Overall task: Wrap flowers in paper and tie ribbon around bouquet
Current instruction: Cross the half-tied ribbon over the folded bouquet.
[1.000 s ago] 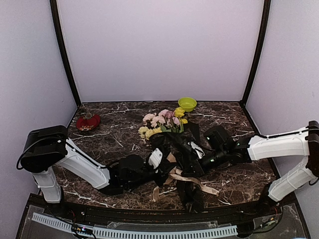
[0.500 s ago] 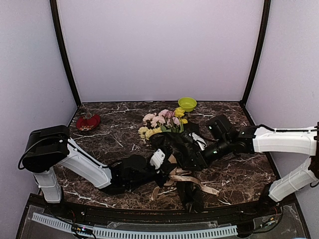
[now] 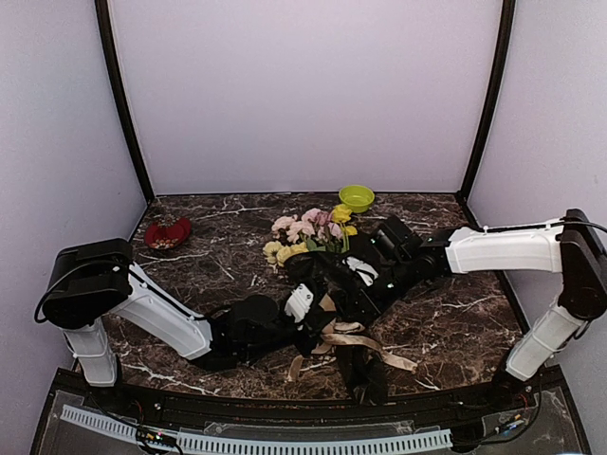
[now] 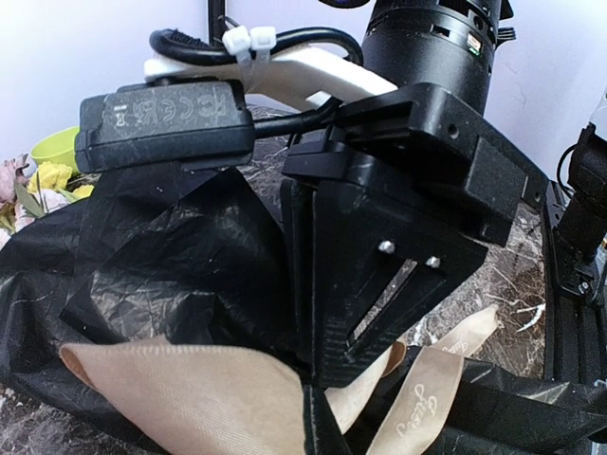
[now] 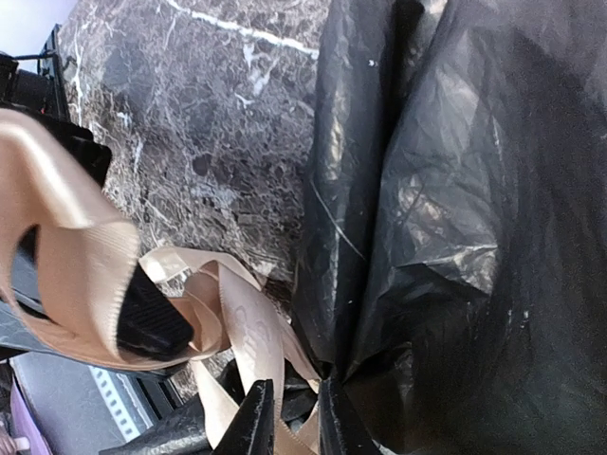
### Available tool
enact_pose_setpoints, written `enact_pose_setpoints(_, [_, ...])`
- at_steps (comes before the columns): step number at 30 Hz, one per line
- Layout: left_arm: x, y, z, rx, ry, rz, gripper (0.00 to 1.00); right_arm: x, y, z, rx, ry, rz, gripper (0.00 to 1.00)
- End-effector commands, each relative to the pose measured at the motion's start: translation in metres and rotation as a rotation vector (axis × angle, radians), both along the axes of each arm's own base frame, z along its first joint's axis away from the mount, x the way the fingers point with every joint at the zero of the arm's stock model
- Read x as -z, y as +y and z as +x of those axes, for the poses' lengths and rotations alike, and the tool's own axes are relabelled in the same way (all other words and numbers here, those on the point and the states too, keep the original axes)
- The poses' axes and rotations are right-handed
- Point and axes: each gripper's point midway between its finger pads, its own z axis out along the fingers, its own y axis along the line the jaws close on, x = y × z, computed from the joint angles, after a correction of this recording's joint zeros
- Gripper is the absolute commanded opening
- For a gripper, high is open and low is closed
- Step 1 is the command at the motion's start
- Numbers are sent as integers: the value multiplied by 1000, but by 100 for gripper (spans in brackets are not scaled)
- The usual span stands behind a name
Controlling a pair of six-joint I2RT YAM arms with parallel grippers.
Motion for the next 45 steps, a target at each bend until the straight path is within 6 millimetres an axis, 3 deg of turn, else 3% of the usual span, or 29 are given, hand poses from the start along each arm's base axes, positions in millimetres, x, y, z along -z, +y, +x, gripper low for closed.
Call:
enact_pose_setpoints(1, [-11, 3, 1, -9, -9, -41, 0, 2, 0, -1, -63, 0, -10, 17])
enact_pose_setpoints(6, [-11, 3, 0, -3, -10, -43, 0, 19, -2, -6, -114, 31, -55, 18])
enact_pose_setpoints(15, [-10, 2, -1, 9, -15, -42, 0, 0, 1, 18, -86, -7, -63, 25])
enact_pose_setpoints(22, [-10, 2, -1, 9, -16, -47, 0, 10, -13, 27, -34, -14, -143, 26])
enact_pose_setpoints(28, [-8, 1, -1, 11, -16, -44, 0, 23, -13, 13, -104, 36, -133, 25])
enact_pose_setpoints(38, [-9, 2, -1, 13, -19, -49, 0, 23, -3, -16, -222, 146, -18, 24])
enact_pose_setpoints(45, [-9, 3, -1, 9, -21, -52, 0, 19, 4, -20, -250, 161, 37, 24])
